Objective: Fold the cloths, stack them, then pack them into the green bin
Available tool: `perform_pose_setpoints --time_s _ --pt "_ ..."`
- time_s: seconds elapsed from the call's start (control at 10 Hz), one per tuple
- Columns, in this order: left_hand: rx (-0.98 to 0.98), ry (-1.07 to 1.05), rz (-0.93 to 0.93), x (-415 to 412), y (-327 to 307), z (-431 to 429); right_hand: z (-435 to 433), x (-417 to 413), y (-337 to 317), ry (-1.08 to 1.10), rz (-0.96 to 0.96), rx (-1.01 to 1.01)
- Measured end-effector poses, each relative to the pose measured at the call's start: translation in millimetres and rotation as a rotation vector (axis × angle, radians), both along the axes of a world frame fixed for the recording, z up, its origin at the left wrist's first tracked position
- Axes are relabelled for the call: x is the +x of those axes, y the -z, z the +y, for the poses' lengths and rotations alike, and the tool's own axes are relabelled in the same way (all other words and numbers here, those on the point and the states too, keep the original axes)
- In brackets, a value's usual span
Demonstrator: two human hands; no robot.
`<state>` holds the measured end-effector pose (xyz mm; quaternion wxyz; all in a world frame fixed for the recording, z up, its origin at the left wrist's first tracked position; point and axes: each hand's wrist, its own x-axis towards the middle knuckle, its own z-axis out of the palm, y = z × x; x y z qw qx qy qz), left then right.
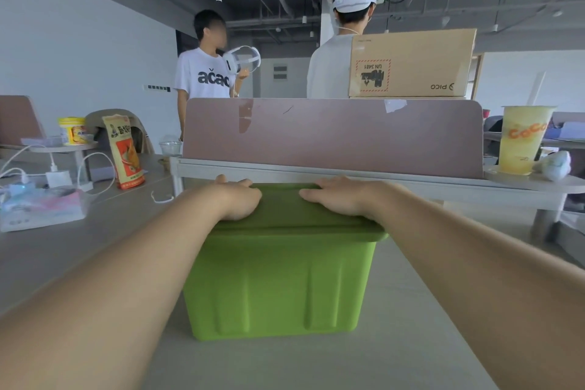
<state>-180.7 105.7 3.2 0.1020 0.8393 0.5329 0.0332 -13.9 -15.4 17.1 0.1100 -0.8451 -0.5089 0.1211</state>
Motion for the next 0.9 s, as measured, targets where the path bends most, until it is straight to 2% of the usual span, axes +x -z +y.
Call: perform_pose_setpoints --time_s 0.5,0.7,0.8,0.9 --pt "-0.016 0.061 -0.037 8 5 -9 -16 10 12 0.007 -0.049 0.046" --pt "0.009 0.122 -0.002 52 1 -38 -53 42 10 0.074 0.059 0.063" --pt "-0.003 0.182 -0.084 71 -2 -52 -75 53 6 0.075 0.11 0.118" --pt "-0.076 0.205 -0.541 68 -17 -61 -92 60 7 0.145 0.273 0.397"
